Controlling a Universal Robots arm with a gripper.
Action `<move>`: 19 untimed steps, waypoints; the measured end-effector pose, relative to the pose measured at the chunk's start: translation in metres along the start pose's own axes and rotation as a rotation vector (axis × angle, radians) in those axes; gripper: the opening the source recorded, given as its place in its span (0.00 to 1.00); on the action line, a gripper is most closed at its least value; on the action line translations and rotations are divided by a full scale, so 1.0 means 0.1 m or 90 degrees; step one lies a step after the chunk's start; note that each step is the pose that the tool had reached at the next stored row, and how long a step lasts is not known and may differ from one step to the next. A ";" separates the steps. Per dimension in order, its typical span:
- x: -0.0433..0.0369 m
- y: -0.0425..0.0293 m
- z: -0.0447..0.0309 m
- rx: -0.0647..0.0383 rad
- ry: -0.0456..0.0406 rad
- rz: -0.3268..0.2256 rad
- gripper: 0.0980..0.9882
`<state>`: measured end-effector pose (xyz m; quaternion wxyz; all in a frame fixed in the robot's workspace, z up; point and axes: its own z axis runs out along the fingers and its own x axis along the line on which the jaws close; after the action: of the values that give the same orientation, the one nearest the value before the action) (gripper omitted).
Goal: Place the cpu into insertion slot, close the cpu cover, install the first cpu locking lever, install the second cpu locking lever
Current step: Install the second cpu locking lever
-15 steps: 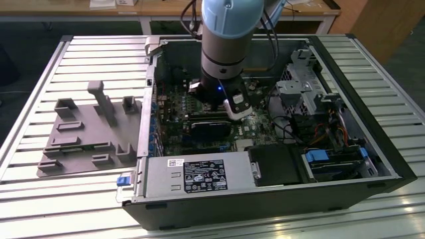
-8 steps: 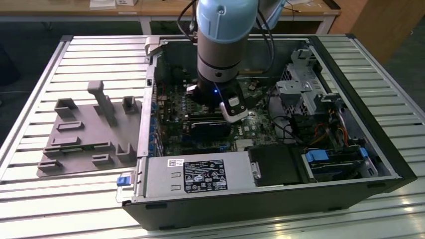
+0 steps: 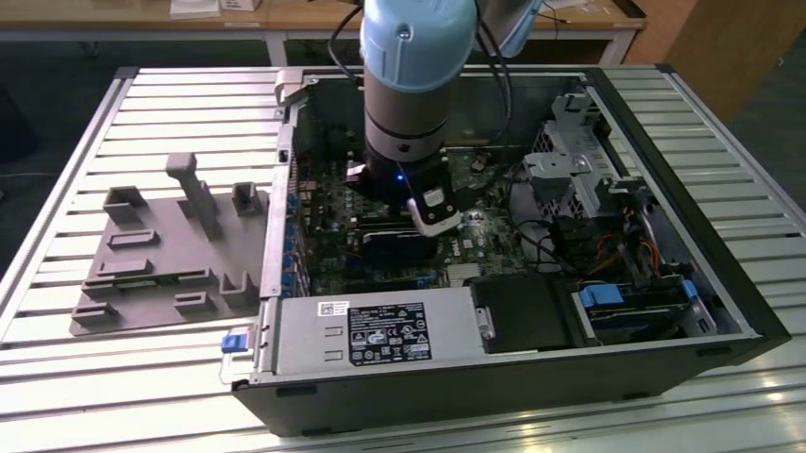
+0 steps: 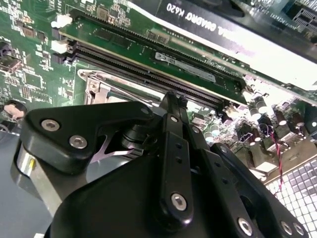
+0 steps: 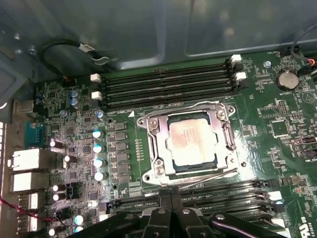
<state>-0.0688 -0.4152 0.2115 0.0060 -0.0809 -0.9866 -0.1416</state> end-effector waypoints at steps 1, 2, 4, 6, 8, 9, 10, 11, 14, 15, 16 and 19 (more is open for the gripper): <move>0.003 -0.002 0.003 -0.002 0.0003 0.000 0.00; 0.004 -0.002 0.008 -0.004 0.0005 0.000 0.00; 0.005 -0.003 0.018 -0.006 0.0008 0.000 0.00; 0.006 -0.002 0.032 -0.008 0.0009 0.000 0.00; 0.007 -0.001 0.047 -0.008 0.0010 0.000 0.00; 0.008 -0.002 0.055 -0.008 0.0010 0.000 0.00; 0.009 -0.003 0.062 -0.008 0.0011 0.000 0.00; 0.010 -0.004 0.069 -0.009 0.0011 0.000 0.00; 0.013 -0.010 0.088 -0.010 0.0014 0.000 0.00; 0.014 -0.012 0.095 -0.011 0.0015 0.000 0.00; 0.017 -0.015 0.102 -0.011 0.0016 0.000 0.00; 0.029 -0.022 0.118 -0.014 0.0019 0.000 0.00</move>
<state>-0.0719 -0.4135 0.1997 0.0066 -0.0808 -0.9850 -0.1522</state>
